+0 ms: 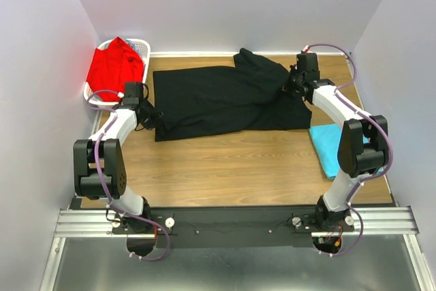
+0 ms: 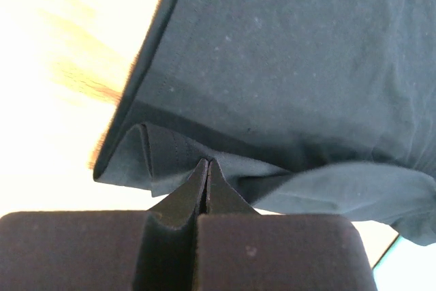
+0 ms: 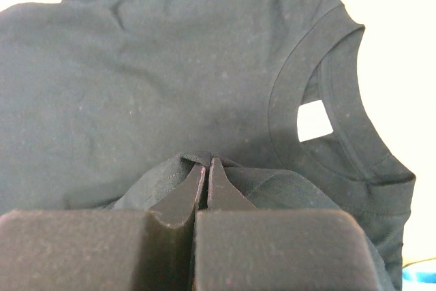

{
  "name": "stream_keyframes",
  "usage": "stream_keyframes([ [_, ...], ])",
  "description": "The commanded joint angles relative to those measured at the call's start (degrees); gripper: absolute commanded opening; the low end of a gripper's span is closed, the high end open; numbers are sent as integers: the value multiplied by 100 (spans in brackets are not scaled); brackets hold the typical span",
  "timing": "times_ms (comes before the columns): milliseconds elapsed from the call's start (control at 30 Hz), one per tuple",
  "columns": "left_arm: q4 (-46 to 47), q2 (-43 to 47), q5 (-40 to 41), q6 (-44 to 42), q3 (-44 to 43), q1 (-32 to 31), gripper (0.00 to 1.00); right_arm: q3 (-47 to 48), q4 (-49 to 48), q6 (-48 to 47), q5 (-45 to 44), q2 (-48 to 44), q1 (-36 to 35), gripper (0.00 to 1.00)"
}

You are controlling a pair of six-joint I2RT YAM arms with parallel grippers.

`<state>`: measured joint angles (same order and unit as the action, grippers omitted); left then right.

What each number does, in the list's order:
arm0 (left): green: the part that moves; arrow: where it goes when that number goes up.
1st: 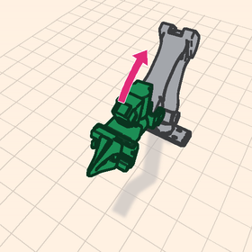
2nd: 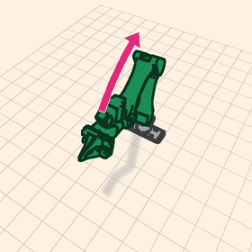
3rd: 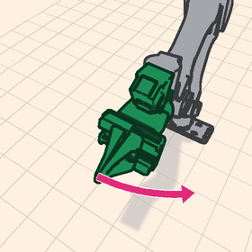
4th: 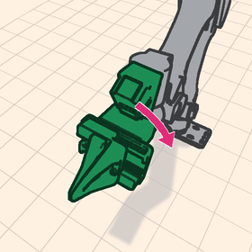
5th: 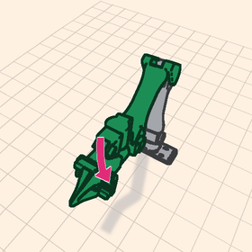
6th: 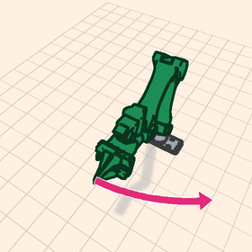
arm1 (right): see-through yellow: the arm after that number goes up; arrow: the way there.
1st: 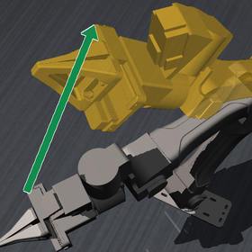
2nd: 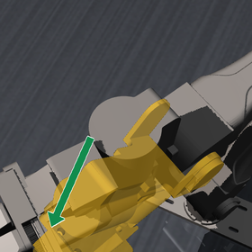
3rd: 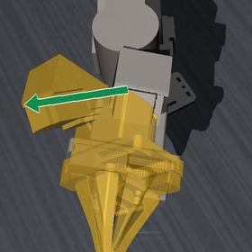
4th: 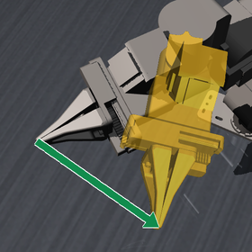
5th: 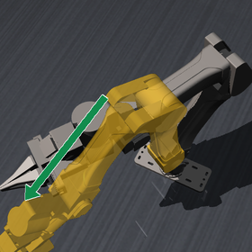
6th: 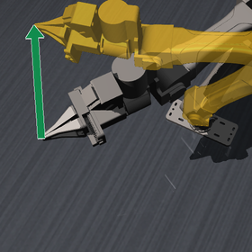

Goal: Fold and stack the t-shirts
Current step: Fold the tshirt

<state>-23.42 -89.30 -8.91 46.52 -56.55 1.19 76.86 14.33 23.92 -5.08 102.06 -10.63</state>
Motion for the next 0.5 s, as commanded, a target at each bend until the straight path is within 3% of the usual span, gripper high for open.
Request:
stream_keyframes([
  [0,13,114,-23,-90,-57,136,0,22,-325,34,-169,156,132,0],
  [67,144,70,-128,-178,-110,162,4,57,-317,34,-134,226,167,0],
  [167,162,35,-59,-284,-189,180,27,83,-317,16,6,314,167,1],
  [200,197,79,-59,-293,-181,188,41,118,-308,-1,51,367,176,4],
  [267,259,166,3,-337,-172,224,51,154,-308,-37,165,428,167,21],
  [333,277,298,90,-433,-215,232,71,163,-299,-45,227,420,167,42],
  [367,163,421,282,-494,-233,224,72,154,-299,-54,314,368,167,52],
  [467,101,737,599,-311,116,180,72,40,-281,51,341,192,167,59],
])
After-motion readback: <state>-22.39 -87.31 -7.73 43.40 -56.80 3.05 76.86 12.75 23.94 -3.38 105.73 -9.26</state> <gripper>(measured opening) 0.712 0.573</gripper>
